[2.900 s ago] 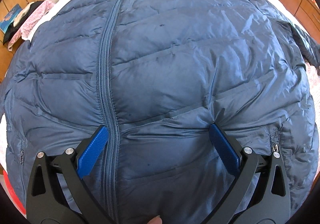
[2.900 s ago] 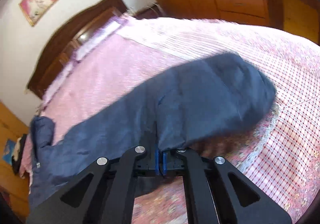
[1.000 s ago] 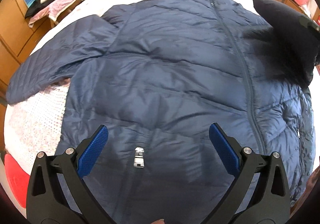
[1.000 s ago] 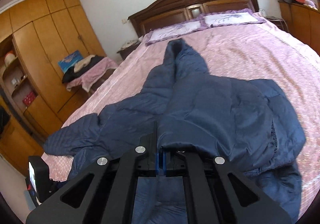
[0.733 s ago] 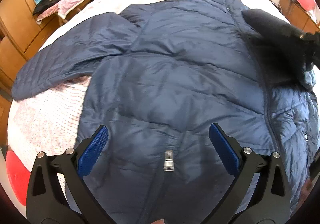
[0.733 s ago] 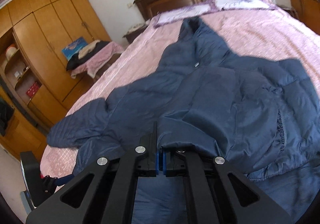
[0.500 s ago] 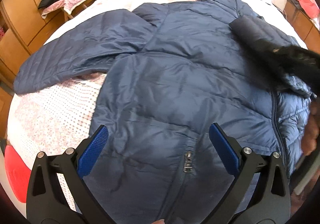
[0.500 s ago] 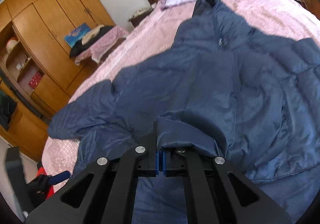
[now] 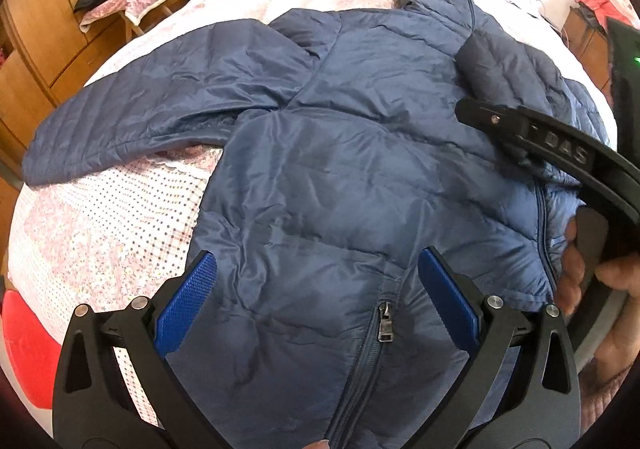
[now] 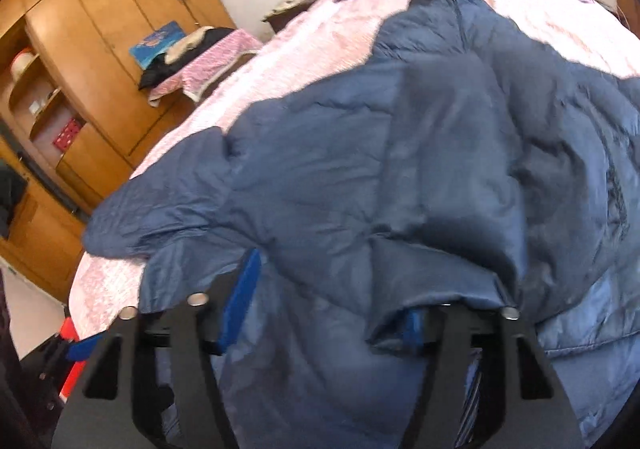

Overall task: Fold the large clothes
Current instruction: 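Carry the held sleeve across the jacket front and open the right gripper, then grasp the other sleeve's elastic cuff with the left gripper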

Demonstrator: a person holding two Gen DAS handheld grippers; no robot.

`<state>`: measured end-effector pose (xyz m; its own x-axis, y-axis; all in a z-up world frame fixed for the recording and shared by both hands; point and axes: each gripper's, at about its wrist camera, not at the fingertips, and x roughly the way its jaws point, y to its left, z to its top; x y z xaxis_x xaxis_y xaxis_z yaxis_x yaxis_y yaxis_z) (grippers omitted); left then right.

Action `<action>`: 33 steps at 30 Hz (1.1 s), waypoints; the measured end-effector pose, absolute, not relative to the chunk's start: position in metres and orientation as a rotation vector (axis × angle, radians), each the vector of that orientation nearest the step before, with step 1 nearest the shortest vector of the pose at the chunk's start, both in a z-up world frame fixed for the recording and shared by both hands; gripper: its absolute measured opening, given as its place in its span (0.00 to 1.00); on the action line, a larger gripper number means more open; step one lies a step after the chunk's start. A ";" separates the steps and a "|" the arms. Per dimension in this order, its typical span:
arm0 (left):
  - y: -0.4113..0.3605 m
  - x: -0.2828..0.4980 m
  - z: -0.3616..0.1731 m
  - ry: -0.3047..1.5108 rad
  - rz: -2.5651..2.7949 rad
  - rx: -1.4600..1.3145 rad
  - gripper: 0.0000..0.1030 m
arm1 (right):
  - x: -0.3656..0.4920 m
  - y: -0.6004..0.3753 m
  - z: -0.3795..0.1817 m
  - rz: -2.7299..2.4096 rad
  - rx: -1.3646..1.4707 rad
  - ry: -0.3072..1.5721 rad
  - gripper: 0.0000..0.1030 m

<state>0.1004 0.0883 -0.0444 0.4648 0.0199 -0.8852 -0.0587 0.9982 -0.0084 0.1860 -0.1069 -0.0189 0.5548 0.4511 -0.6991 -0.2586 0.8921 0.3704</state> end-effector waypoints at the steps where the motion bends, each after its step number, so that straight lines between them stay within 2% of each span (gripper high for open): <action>1: 0.087 0.100 -0.043 1.084 0.046 -0.039 0.97 | 0.182 -0.107 -0.014 0.431 0.231 0.884 0.63; 6: 0.078 0.101 -0.037 1.072 0.036 -0.013 0.97 | 0.162 -0.122 0.004 0.441 0.256 0.876 0.65; 10: 0.064 0.103 -0.032 1.061 0.013 0.016 0.97 | 0.149 -0.143 0.011 0.447 0.287 0.895 0.77; 14: 0.048 0.105 -0.028 1.054 -0.020 0.028 0.97 | 0.131 -0.165 0.012 0.435 0.273 0.918 0.81; 22: 0.007 0.110 -0.015 1.026 -0.092 0.069 0.97 | 0.094 -0.221 0.016 0.312 0.232 0.904 0.82; 33: -0.083 0.121 0.000 0.980 -0.215 0.166 0.97 | 0.084 -0.317 0.008 0.068 0.249 0.891 0.82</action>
